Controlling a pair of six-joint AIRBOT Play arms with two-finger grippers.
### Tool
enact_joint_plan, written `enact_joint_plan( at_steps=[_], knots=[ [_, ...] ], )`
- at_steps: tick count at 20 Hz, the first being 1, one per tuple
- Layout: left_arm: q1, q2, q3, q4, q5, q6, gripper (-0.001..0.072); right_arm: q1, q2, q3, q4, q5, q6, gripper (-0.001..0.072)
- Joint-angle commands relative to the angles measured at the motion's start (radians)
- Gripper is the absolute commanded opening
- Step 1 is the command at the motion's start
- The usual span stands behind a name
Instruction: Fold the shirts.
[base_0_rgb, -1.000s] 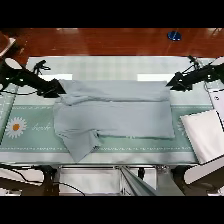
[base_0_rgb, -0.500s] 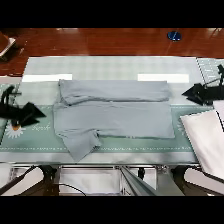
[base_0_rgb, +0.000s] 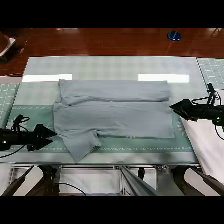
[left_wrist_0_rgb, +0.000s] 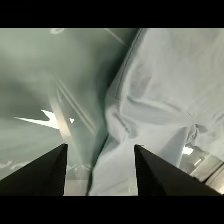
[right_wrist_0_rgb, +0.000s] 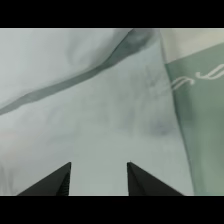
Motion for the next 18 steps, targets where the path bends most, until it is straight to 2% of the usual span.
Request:
enact_joint_plan(
  at_steps=[1, 5, 8, 9, 10, 11, 12, 14, 15, 18],
  knots=[
    [-0.073, 0.005, -0.039, -0.063, 0.069, 0.013, 0.0509, 0.048, 0.009, -0.017, 0.017, -0.021, 0.001, 0.0407],
    [-0.224, -0.032, -0.039, -0.074, 0.115, 0.015, 0.0509, 0.015, 0.009, -0.011, 0.031, -0.05, 0.014, 0.0407],
    [-0.278, -0.086, -0.039, -0.075, 0.133, 0.029, 0.0507, -0.127, 0.009, 0.027, 0.025, -0.004, 0.014, 0.0407],
    [-0.297, -0.101, -0.039, -0.075, 0.142, 0.029, 0.0483, -0.176, 0.009, 0.034, 0.023, 0.023, 0.014, 0.0407],
    [-0.315, -0.116, -0.039, -0.075, 0.148, 0.03, 0.0349, -0.22, 0.009, 0.034, -0.002, 0.055, 0.021, 0.0407],
    [-0.327, -0.125, -0.038, -0.075, 0.148, 0.04, 0.0103, -0.247, 0.009, 0.033, -0.062, 0.087, 0.056, 0.0407],
    [-0.333, -0.127, -0.038, -0.075, 0.151, 0.041, 0.0019, -0.253, 0.009, 0.033, -0.16, 0.122, 0.102, 0.0407],
    [-0.332, -0.125, -0.037, -0.076, 0.15, 0.04, 0.0019, -0.233, 0.009, 0.023, -0.355, 0.174, 0.226, 0.0407],
    [-0.332, -0.125, -0.037, -0.076, 0.146, 0.04, 0.0018, -0.212, 0.009, 0.009, -0.406, 0.201, 0.257, 0.0407],
    [-0.332, -0.125, -0.037, -0.076, 0.137, 0.04, 0.0018, -0.111, 0.009, -0.038, -0.454, 0.315, 0.266, 0.0406]
  ],
)
